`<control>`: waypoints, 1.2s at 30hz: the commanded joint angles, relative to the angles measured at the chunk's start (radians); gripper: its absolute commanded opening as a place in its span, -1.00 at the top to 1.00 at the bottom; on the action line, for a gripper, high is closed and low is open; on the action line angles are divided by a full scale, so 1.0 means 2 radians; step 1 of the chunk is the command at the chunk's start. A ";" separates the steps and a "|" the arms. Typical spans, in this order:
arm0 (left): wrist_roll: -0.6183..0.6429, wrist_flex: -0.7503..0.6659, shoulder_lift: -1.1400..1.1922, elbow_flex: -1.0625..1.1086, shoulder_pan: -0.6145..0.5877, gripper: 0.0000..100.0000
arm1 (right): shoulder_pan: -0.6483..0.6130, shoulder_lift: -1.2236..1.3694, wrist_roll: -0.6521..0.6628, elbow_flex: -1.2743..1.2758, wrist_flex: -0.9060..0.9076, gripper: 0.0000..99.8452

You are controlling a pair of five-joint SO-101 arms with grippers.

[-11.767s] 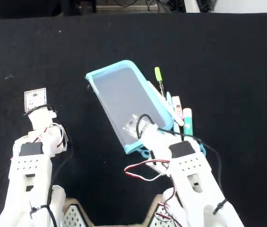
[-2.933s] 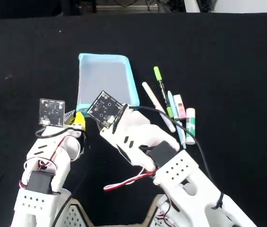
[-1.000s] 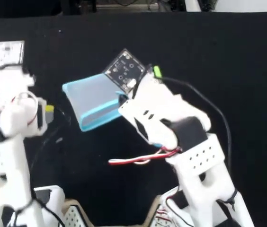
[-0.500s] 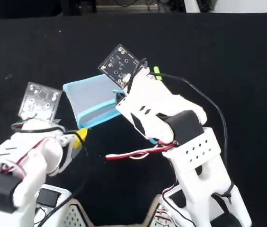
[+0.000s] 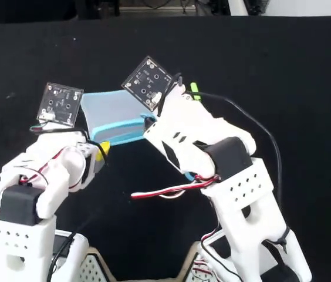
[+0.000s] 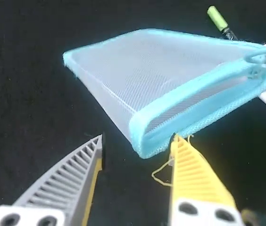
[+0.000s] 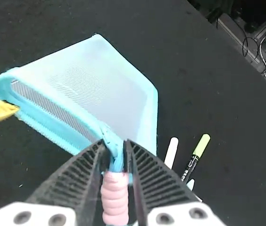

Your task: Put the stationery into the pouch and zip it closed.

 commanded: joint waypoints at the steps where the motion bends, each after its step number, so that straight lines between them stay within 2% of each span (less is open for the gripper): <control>1: 0.010 -0.018 -0.002 0.010 -0.007 0.54 | -0.006 -0.002 0.002 -0.027 0.001 0.98; 10: 0.054 0.031 0.003 -0.040 -0.003 0.53 | -0.006 0.000 0.002 -0.027 0.000 0.98; 20: 0.051 -0.056 0.002 0.043 -0.008 0.53 | -0.007 -0.002 0.002 -0.028 0.004 0.98; 30: 0.051 -0.071 0.002 0.056 -0.008 0.53 | -0.007 -0.002 0.002 -0.028 0.016 0.98; 36: 0.051 -0.084 0.002 0.062 -0.062 0.53 | -0.007 -0.002 0.005 -0.028 0.016 0.98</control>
